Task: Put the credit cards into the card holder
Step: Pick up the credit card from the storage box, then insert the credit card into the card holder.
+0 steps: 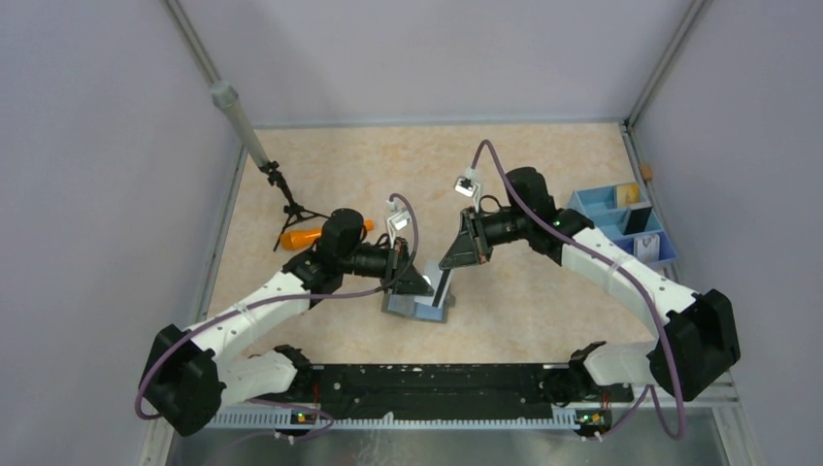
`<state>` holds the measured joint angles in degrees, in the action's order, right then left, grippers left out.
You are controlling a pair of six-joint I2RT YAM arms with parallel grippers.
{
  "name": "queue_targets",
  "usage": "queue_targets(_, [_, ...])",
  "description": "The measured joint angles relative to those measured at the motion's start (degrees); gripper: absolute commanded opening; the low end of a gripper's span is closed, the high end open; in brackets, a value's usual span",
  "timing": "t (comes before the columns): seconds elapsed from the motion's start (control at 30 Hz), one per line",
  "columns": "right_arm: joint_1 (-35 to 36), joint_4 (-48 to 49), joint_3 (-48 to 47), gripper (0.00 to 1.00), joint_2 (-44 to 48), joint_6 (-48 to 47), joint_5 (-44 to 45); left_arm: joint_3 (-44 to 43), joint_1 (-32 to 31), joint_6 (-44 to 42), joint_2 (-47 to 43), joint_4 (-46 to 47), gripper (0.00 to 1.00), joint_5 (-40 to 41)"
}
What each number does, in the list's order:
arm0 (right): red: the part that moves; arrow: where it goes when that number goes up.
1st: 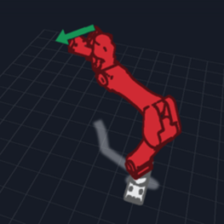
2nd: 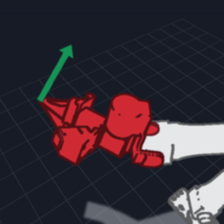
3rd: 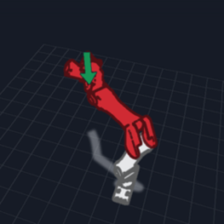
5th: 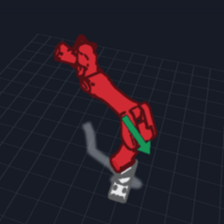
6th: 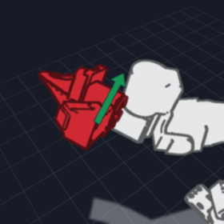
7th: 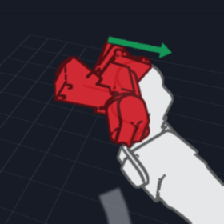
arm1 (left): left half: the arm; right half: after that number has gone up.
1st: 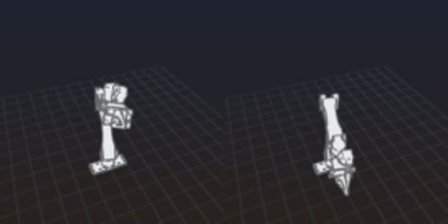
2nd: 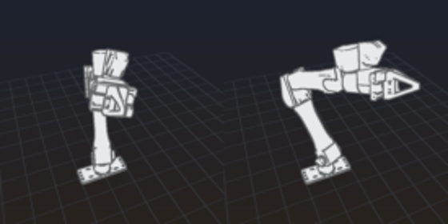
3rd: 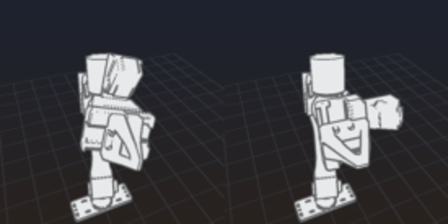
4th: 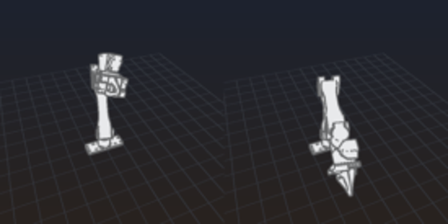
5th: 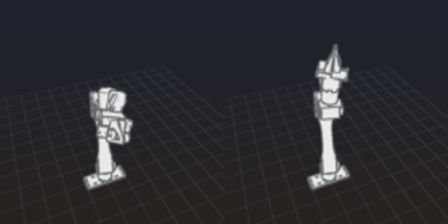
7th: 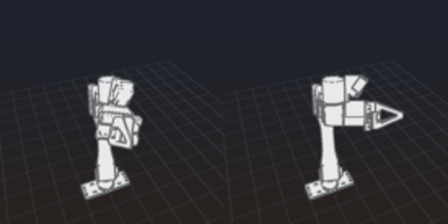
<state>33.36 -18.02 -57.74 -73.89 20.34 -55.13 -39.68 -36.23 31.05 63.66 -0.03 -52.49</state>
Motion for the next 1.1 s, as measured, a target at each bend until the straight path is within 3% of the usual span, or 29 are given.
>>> queue_targets(0.1, [0.0, 0.0, 0.0, 0.00, -0.5, -0.4, 0.1, 0.5, 0.0, 0.7, 0.0, 0.6, 0.00, -0.1])
queue_targets(0.23, [0.1, -0.5, 0.1, 0.45, -2.0, -0.2, 2.1, 2.6, 0.0, 1.9, 0.0, 2.3, 0.00, 1.9])
queue_targets(0.33, [0.2, 0.0, 1.3, 0.59, -3.2, 0.0, 6.4, 4.6, -0.1, 2.4, 0.2, 2.7, 0.00, 3.3])
queue_targets(0.57, [0.2, 2.6, 7.7, 0.63, -3.5, 3.8, 21.4, 9.2, -0.1, 3.6, 2.9, 2.9, 0.00, 7.9])
queue_targets(0.8, [0.8, 7.7, 20.6, 0.60, 0.6, 14.2, 34.5, 13.2, 2.0, 6.6, 4.5, 5.1, 0.00, 13.3])
queue_targets(1.1, [12.8, 10.1, 24.3, 0.61, 3.5, 25.6, 51.8, 19.9, 5.4, 12.5, 4.3, 13.2, 0.00, 21.4])
